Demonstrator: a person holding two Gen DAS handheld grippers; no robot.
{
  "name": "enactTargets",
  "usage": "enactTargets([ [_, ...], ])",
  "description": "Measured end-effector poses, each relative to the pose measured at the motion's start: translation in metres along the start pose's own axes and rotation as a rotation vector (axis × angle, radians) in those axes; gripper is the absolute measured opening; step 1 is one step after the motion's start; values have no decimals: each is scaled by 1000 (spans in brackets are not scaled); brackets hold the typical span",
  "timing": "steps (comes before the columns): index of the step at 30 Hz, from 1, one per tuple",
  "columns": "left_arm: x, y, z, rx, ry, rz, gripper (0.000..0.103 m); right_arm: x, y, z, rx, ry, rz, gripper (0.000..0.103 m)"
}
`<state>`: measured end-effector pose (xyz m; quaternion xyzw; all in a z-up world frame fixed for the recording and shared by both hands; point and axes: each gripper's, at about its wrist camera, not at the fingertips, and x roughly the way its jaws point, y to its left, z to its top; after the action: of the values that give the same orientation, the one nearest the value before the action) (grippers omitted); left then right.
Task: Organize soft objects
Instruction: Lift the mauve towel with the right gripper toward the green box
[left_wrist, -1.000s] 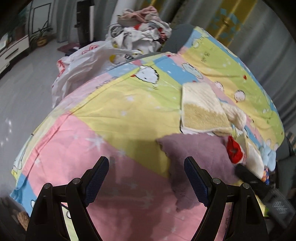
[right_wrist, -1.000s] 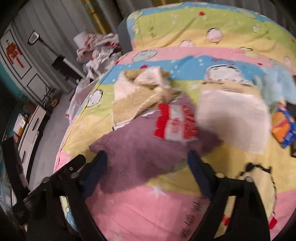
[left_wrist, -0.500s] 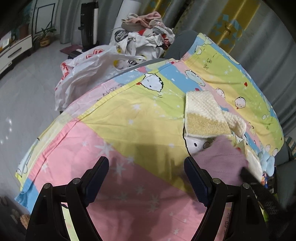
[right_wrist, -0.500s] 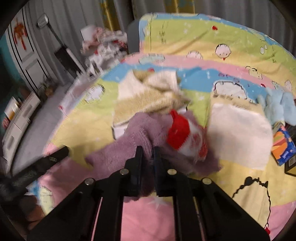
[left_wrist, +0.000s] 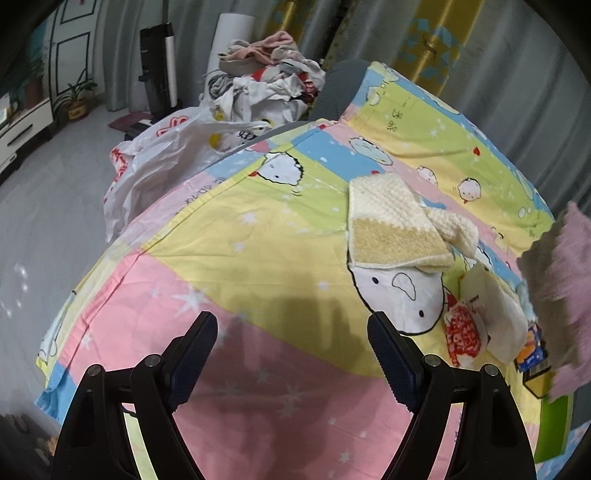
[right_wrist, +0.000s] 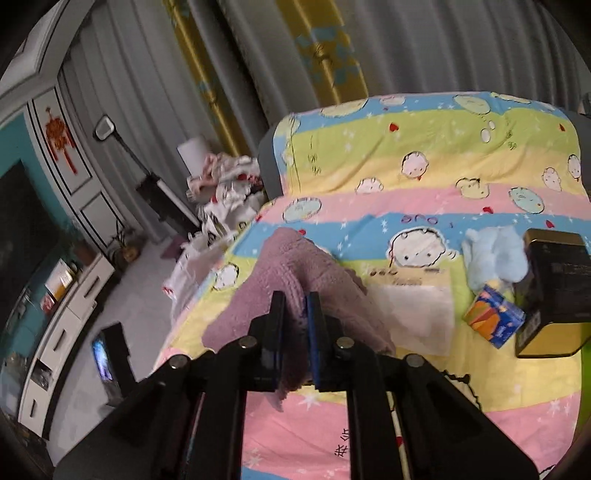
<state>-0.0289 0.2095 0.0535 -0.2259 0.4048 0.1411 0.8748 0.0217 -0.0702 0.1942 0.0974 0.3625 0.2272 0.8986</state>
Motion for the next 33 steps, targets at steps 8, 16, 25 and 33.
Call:
enactTargets([
  [8,1,-8,-3,24,9,-23,84,-25,-15,-7,91,28,91,12],
  [16,-2,-24,-12,44,57,-179,84,7,-42,-60,215,223,150,13],
  [25,12,-60,-33,147,198,-292,84,34,-89,-89,267,285,-146,58],
  [33,16,-100,-63,268,307,-420,84,41,-99,-58,197,255,2,84],
])
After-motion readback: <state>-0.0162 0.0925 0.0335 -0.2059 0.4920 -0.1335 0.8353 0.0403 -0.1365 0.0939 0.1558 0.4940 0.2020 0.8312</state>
